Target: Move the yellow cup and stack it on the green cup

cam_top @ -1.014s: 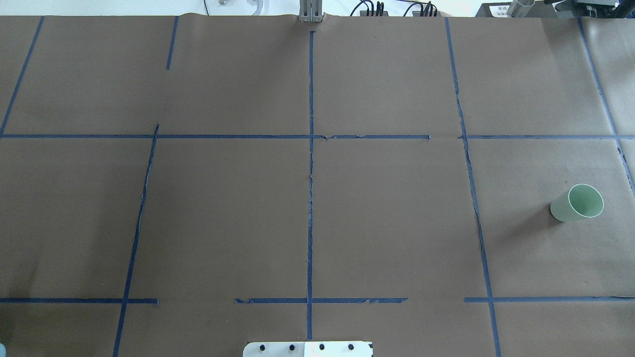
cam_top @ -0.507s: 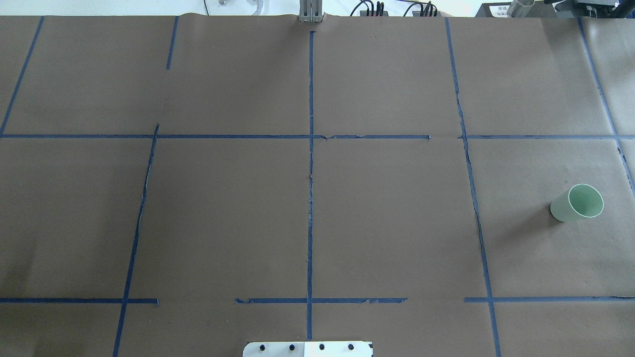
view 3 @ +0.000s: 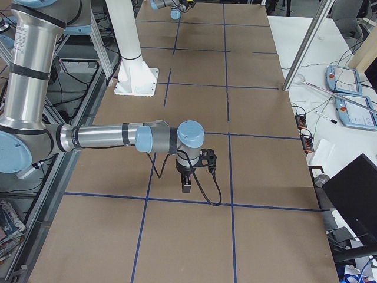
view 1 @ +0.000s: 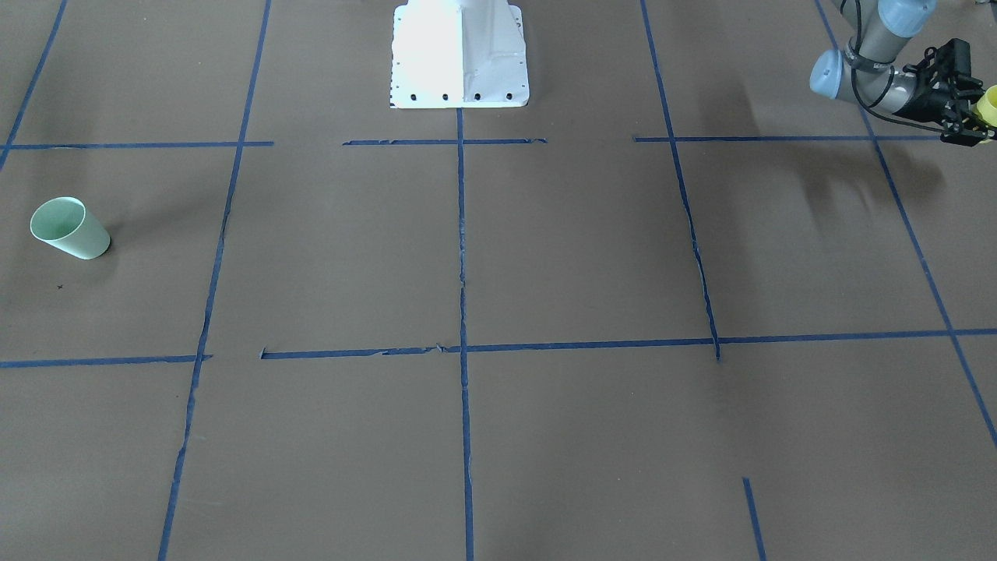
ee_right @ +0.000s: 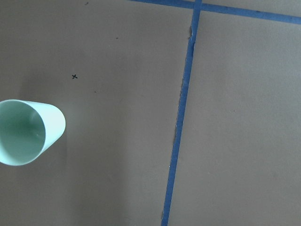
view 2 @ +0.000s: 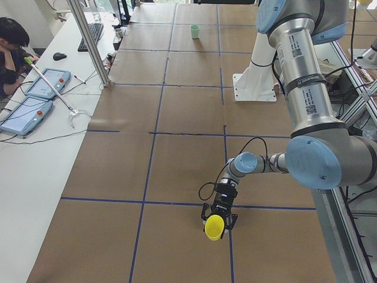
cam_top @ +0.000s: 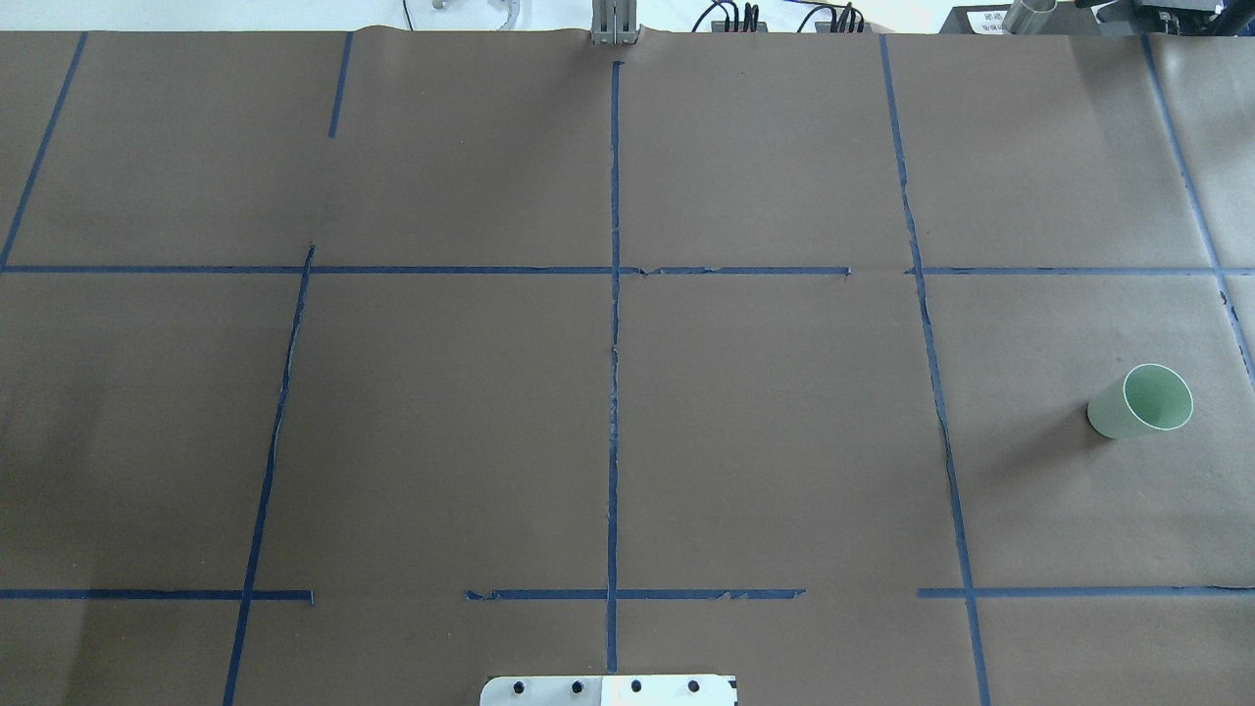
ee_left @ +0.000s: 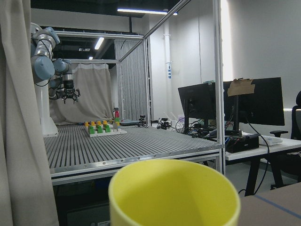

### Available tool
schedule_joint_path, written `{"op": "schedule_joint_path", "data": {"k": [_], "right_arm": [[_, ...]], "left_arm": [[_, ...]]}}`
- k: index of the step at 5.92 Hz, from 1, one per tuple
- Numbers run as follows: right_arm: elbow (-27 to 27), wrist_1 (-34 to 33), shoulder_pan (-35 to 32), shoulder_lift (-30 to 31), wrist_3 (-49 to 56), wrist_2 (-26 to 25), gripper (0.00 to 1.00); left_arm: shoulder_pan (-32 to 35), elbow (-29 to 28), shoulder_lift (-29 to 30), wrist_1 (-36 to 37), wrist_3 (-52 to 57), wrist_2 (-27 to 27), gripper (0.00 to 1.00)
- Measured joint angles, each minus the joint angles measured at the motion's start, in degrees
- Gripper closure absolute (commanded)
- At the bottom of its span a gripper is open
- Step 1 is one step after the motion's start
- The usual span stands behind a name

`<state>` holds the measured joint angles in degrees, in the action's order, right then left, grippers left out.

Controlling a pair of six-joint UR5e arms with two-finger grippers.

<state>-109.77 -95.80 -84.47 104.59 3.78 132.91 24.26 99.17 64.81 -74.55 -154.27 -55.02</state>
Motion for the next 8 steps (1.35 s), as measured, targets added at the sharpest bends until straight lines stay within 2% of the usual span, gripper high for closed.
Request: {"op": "schedule_joint_path", "data": {"k": [1,2,4,5,7,8], "right_arm": [[0.1,0.0,0.0,0.0,0.0,0.5,0.00],[0.3,0.0,0.0,0.0,0.0,1.2,0.00],[0.5,0.0,0.0,0.0,0.0,1.7,0.00],[0.6,0.0,0.0,0.0,0.0,1.7,0.00],[0.6,0.0,0.0,-0.1,0.0,1.8,0.00],[0.5,0.0,0.0,-0.1,0.0,1.8,0.00]], "left_arm": [[7.8,-0.1,1.9,-6.8,11.7,4.2,0.41],[14.2,-0.3,3.5,-16.7,26.0,6.1,0.41],[23.0,-1.7,5.0,-39.3,55.3,6.3,0.47],[26.1,-2.5,5.9,-50.7,67.0,3.5,0.47],[31.0,-2.7,7.5,-72.8,83.0,-9.5,0.60],[31.8,-2.2,9.7,-79.6,87.2,-13.1,0.60]]}}
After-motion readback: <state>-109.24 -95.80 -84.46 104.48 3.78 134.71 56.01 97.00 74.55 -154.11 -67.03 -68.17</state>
